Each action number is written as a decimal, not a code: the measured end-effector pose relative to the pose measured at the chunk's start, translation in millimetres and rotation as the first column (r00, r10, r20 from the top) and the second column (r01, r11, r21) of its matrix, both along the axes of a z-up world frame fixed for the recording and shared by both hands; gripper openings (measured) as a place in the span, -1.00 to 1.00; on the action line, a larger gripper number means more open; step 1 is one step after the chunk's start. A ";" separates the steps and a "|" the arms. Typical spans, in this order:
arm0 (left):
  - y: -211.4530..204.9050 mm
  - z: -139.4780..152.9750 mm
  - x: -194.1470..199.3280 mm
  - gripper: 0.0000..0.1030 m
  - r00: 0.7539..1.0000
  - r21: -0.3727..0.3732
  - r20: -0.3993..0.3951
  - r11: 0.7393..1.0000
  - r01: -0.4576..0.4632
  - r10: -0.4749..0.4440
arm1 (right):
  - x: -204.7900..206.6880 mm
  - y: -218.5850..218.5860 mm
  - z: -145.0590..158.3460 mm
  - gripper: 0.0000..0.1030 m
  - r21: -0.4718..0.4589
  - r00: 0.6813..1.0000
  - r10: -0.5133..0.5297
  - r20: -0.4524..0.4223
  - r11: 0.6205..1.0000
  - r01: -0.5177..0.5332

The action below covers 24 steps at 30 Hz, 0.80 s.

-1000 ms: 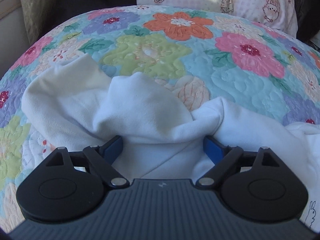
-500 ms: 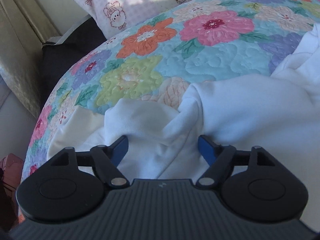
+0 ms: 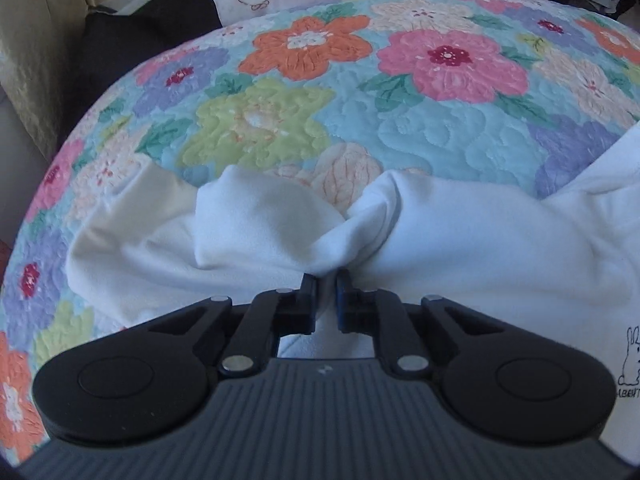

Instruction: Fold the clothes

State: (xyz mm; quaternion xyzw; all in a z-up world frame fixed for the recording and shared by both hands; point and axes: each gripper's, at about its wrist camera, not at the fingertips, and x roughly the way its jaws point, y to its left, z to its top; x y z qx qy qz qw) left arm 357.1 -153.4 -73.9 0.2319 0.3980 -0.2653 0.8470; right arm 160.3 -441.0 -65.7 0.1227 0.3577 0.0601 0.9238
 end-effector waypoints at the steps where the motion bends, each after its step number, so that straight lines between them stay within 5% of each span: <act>1: 5.2 12.5 3.6 -0.86 0.999 -0.028 0.033 0.999 -0.024 0.025 | -2.8 3.1 11.2 -0.85 -0.010 0.999 -0.001 0.045 1.000 0.001; 5: 29.5 67.2 30.6 -0.88 0.961 -0.103 0.211 0.982 -0.158 0.177 | 6.2 18.3 60.7 -0.85 -0.088 0.979 -0.010 0.202 0.996 0.029; 9: 58.8 111.1 52.1 -0.84 0.859 -0.229 0.335 0.918 -0.324 0.387 | 32.1 34.9 112.4 -0.82 -0.190 0.943 -0.018 0.331 0.978 0.086; 10: 64.1 113.6 54.2 -0.68 0.838 -0.238 0.339 0.900 -0.364 0.428 | 39.6 34.1 117.5 -0.74 -0.212 0.940 -0.040 0.339 0.970 0.117; 11: 69.7 113.2 54.4 -0.18 0.828 -0.241 0.322 0.886 -0.397 0.459 | 45.2 32.7 121.3 -0.59 -0.227 0.937 -0.067 0.342 0.962 0.151; 13: 84.2 108.6 44.0 0.40 0.822 -0.264 0.269 0.859 -0.439 0.502 | 41.8 25.5 117.3 -0.04 -0.208 0.936 -0.170 0.308 0.948 0.241; 15: 100.3 94.3 15.7 0.45 0.855 -0.292 0.190 0.859 -0.421 0.483 | 36.3 18.4 112.1 -0.04 -0.180 0.928 -0.259 0.270 0.933 0.312; 19: 130.1 51.9 -59.0 0.46 0.870 -0.229 0.078 0.858 -0.460 0.488 | -9.2 23.8 76.1 -0.05 0.053 0.973 -0.158 0.168 0.987 0.152; 22: 162.1 22.0 -122.3 0.46 0.823 -0.161 0.037 0.816 -0.555 0.567 | -42.5 59.9 47.0 -0.05 0.043 0.994 -0.033 0.101 0.999 0.028; 24: 196.1 9.6 -158.8 0.47 0.773 -0.173 -0.030 0.758 -0.629 0.634 | -62.5 85.5 31.3 -0.05 0.024 0.997 0.049 0.054 0.998 -0.050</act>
